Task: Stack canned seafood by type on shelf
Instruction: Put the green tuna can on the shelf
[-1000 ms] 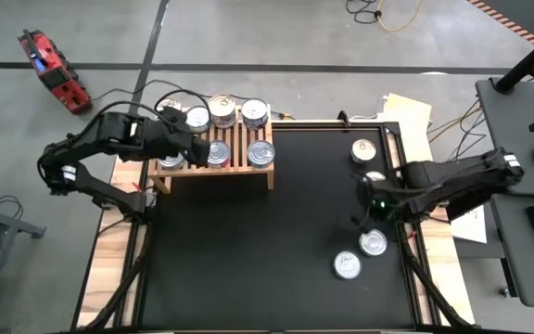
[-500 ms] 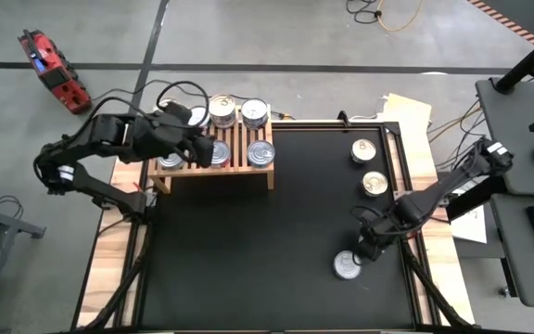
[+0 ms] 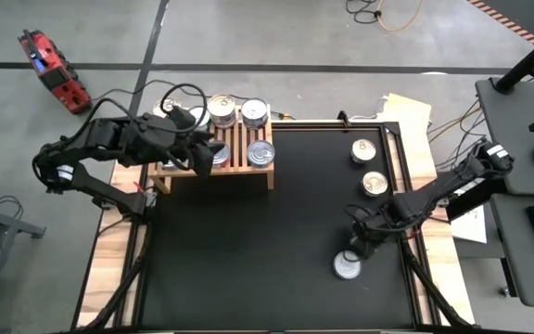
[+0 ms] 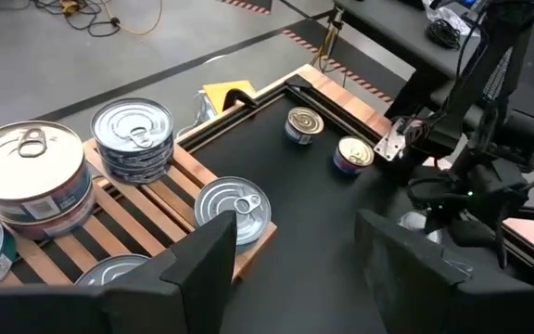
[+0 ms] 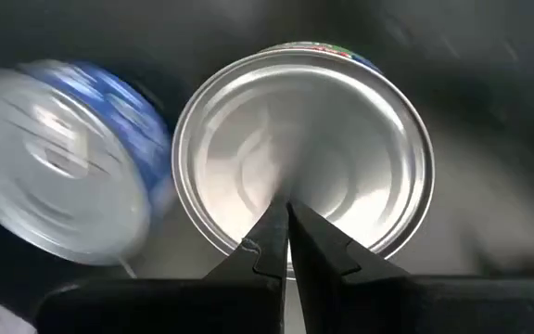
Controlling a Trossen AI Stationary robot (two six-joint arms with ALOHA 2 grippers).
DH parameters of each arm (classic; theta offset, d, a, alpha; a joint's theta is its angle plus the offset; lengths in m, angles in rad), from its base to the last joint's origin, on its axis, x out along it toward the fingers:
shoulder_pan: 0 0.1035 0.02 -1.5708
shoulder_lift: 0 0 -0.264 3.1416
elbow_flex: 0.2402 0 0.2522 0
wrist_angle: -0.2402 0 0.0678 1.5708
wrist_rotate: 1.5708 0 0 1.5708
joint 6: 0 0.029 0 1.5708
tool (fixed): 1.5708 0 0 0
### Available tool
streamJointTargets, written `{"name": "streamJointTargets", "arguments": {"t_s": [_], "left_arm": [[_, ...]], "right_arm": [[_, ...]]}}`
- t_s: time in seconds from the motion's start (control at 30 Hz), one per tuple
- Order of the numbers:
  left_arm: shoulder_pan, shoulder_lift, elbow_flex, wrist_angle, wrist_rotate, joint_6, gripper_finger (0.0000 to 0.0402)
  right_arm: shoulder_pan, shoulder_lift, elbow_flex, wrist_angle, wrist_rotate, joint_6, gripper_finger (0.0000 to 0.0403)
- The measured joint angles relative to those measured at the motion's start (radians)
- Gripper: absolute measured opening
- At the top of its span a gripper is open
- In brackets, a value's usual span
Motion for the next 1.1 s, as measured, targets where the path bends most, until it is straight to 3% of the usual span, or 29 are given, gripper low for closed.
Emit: {"name": "streamJointTargets", "arguments": {"t_s": [0.2,0.33,0.47,0.6,0.73,0.97,1.1], "left_arm": [[-0.002,0.000,0.000,-0.002,-0.004,0.009,0.0205],[-0.002,0.003,0.000,-0.003,-0.011,0.049,0.0205],[-0.022,0.012,-0.002,-0.011,-0.002,0.087,0.0205],[-0.074,0.022,-0.002,-0.021,-0.001,0.094,0.0205],[-0.150,0.025,-0.006,-0.020,-0.056,0.085,0.0205],[-0.281,0.029,-0.010,-0.035,-0.206,0.012,0.0205],[-0.312,0.048,-0.020,-0.060,-0.208,-0.047,0.0205]], "right_arm": [[-0.138,0.031,0.002,0.210,0.147,-0.119,0.0009],[-0.232,0.035,0.039,0.364,0.213,-0.325,0.0009],[-0.281,0.030,0.133,0.391,0.227,-0.527,0.0009],[-0.287,0.024,0.215,0.376,0.276,-0.631,0.0009],[-0.310,0.006,0.260,0.308,0.318,-0.620,0.0009],[-0.410,0.001,0.242,-0.018,0.296,-0.513,0.0009],[-0.440,0.001,0.188,-0.027,0.239,-0.491,0.0009]]}}
